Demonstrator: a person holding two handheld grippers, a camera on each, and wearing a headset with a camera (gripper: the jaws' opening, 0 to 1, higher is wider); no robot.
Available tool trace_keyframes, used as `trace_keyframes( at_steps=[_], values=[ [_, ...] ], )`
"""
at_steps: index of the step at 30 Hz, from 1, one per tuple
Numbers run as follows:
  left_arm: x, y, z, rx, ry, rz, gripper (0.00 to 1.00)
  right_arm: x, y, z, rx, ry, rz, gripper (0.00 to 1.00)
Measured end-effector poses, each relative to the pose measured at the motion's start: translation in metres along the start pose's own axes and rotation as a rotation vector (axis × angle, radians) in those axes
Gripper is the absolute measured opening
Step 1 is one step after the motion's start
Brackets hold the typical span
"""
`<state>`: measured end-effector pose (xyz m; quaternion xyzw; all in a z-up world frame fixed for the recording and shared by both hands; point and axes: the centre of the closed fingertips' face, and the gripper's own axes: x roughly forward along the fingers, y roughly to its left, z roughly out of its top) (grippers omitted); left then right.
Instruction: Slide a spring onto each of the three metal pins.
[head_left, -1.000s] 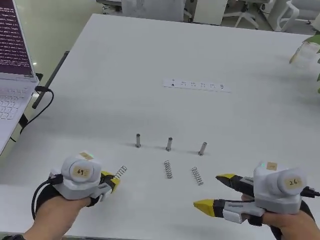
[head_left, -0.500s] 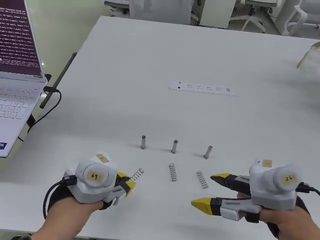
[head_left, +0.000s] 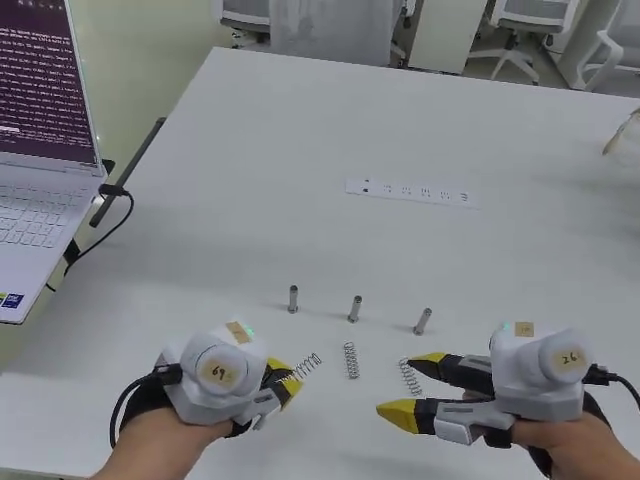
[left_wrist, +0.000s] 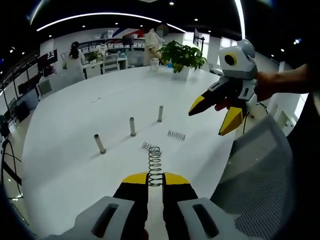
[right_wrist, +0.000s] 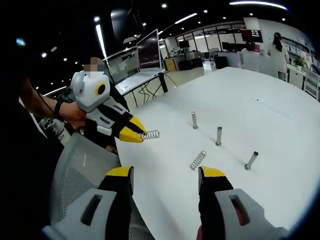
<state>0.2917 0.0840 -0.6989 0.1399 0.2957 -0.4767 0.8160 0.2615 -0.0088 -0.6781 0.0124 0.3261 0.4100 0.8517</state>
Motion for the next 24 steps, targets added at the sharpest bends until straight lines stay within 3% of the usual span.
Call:
trace_keyframes(
  at_steps=[24],
  values=[
    [0.006,-0.040,0.021,0.083,-0.028,-0.089,0.02,0.019,0.014,0.014,-0.007,-0.006,0.097,0.27]
  ],
)
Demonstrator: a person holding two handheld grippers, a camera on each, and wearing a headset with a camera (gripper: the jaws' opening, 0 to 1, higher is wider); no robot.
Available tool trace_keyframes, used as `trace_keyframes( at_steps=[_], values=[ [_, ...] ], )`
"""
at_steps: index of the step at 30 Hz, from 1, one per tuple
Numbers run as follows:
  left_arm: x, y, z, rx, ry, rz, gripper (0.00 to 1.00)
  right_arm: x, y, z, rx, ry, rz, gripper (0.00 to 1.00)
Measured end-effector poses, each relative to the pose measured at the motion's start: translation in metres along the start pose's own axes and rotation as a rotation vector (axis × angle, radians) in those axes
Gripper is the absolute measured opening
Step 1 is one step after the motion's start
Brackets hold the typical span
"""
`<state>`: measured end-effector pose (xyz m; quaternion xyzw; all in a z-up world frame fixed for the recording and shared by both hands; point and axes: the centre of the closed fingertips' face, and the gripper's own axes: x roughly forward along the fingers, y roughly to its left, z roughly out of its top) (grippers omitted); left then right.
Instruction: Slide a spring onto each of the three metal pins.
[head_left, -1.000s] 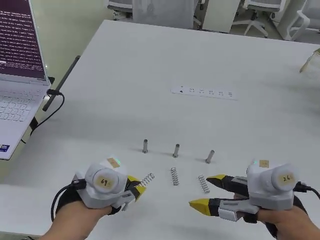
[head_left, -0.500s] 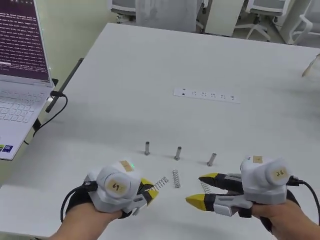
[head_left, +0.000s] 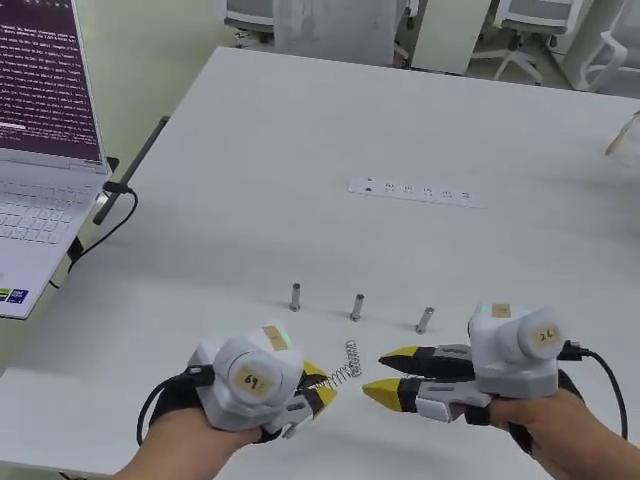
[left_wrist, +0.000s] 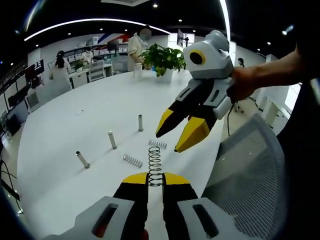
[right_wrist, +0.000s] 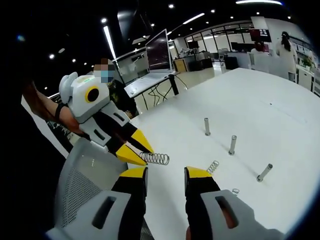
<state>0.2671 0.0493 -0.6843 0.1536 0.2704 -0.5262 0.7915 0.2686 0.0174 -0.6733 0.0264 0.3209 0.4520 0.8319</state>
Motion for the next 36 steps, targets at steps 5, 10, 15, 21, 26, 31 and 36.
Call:
trace_keyframes(
  at_steps=[5,10,15,21,26,31,36],
  values=[
    [0.001,-0.007,0.003,0.030,-0.002,-0.014,0.02,0.005,0.007,-0.002,0.009,0.012,0.045,0.25],
    [0.001,-0.010,0.005,0.058,-0.001,-0.025,0.02,0.007,0.008,-0.003,0.033,0.009,0.072,0.22],
    [0.001,-0.014,0.007,0.078,0.000,-0.036,0.02,0.008,0.011,-0.004,0.057,0.007,0.099,0.21],
    [0.002,-0.018,0.006,0.100,0.004,-0.045,0.02,0.008,0.015,-0.006,0.052,0.018,0.116,0.18],
    [0.002,-0.018,0.006,0.099,0.000,-0.045,0.02,0.007,0.016,-0.004,0.052,0.014,0.123,0.16],
    [0.001,-0.018,0.006,0.107,0.001,-0.047,0.02,0.005,0.016,-0.001,0.053,0.004,0.121,0.13],
    [0.002,-0.019,0.007,0.119,-0.001,-0.047,0.02,0.004,0.015,-0.001,0.051,0.002,0.119,0.13]
  ],
)
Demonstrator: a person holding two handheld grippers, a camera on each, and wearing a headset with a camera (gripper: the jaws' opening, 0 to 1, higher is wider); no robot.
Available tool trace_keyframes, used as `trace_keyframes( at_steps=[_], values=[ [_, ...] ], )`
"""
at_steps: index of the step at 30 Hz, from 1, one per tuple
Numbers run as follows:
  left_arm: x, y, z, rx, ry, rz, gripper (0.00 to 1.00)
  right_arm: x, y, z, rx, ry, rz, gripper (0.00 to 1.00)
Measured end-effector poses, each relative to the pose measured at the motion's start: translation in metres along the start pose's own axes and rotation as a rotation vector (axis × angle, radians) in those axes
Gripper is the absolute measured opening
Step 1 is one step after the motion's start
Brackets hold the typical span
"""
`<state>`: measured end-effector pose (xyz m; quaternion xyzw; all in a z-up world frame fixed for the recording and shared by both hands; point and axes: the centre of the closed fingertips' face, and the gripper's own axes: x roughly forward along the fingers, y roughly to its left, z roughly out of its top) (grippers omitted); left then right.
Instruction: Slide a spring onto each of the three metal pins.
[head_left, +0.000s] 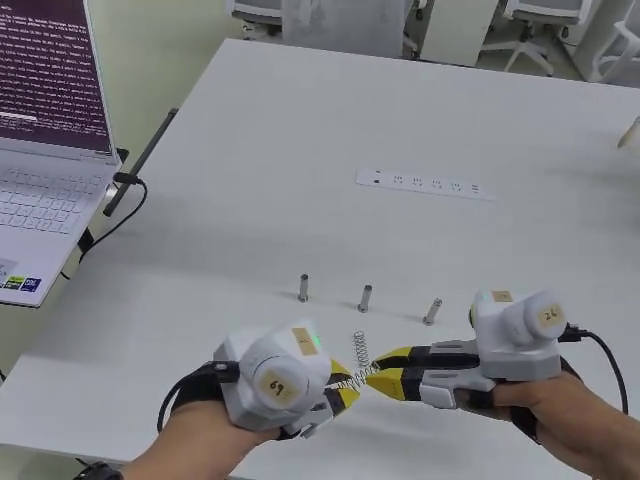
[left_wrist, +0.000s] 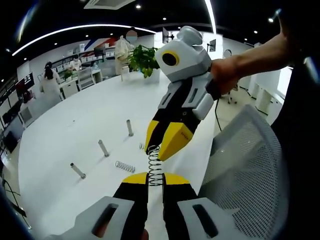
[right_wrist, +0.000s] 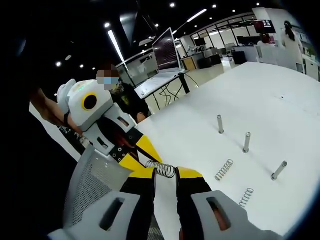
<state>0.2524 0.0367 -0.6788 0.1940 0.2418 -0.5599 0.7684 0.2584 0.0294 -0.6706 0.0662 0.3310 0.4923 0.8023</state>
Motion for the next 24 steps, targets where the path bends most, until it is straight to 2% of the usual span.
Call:
trace_keyframes(
  at_steps=[18,24],
  values=[
    [0.0011,-0.0033,0.0007,0.049,-0.004,-0.007,0.02,-0.0047,0.0048,0.0024,-0.005,0.005,0.010,0.11],
    [0.0021,-0.0036,-0.0010,0.074,0.002,-0.005,0.02,-0.0024,0.0089,0.0040,-0.011,0.013,0.029,0.11]
  ],
)
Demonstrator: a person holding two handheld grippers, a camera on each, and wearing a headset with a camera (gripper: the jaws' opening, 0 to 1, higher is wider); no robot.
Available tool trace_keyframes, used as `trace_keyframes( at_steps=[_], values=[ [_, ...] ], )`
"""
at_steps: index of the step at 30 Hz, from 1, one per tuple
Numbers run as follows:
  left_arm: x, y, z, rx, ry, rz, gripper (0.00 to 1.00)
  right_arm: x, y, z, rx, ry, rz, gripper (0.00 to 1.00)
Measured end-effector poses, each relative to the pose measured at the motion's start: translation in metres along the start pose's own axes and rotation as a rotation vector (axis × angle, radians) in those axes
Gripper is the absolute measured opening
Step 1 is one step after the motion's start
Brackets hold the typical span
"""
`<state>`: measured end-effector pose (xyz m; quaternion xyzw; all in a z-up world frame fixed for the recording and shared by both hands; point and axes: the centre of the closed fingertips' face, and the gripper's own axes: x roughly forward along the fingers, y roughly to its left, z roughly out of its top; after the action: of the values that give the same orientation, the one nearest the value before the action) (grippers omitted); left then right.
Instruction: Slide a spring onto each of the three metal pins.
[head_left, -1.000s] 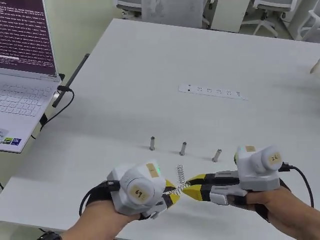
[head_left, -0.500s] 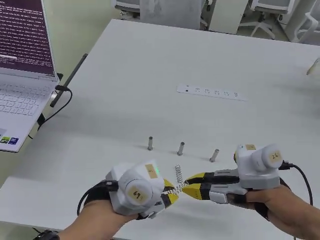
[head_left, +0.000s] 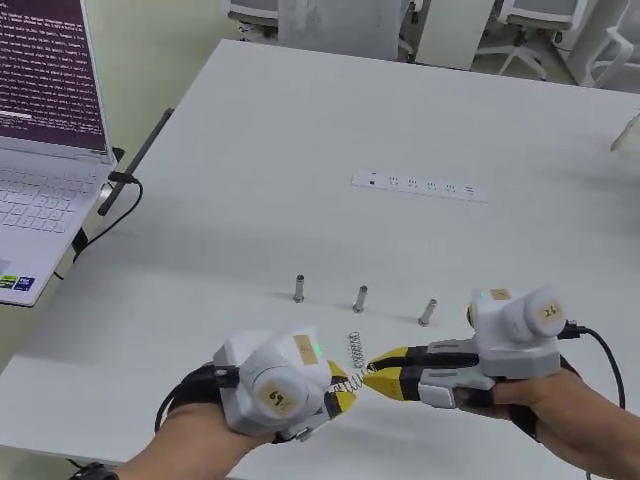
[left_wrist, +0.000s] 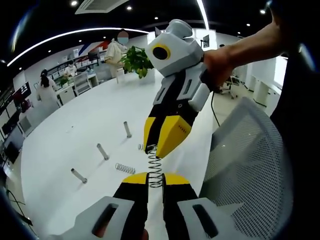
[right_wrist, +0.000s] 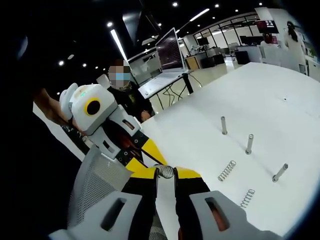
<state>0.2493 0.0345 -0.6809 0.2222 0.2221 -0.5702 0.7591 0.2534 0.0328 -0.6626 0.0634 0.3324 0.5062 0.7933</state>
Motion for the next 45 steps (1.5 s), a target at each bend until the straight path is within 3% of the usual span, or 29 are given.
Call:
trace_keyframes(
  at_steps=[14,24,28,36,45],
  values=[
    [0.002,-0.001,0.002,0.052,0.007,-0.002,0.02,0.005,0.004,0.001,-0.032,0.036,0.014,0.10],
    [0.008,0.002,0.004,0.018,-0.023,-0.007,0.02,0.004,0.003,0.004,-0.071,0.076,-0.010,0.08],
    [0.010,0.006,0.010,-0.003,-0.055,-0.010,0.02,0.000,0.000,0.008,-0.084,0.082,-0.025,0.08],
    [0.013,0.016,0.036,-0.054,-0.135,-0.020,0.03,-0.020,-0.007,0.027,-0.136,0.083,-0.062,0.08],
    [0.019,0.018,0.047,-0.024,-0.146,-0.028,0.03,-0.030,-0.008,0.037,-0.161,0.080,-0.079,0.08]
  ],
)
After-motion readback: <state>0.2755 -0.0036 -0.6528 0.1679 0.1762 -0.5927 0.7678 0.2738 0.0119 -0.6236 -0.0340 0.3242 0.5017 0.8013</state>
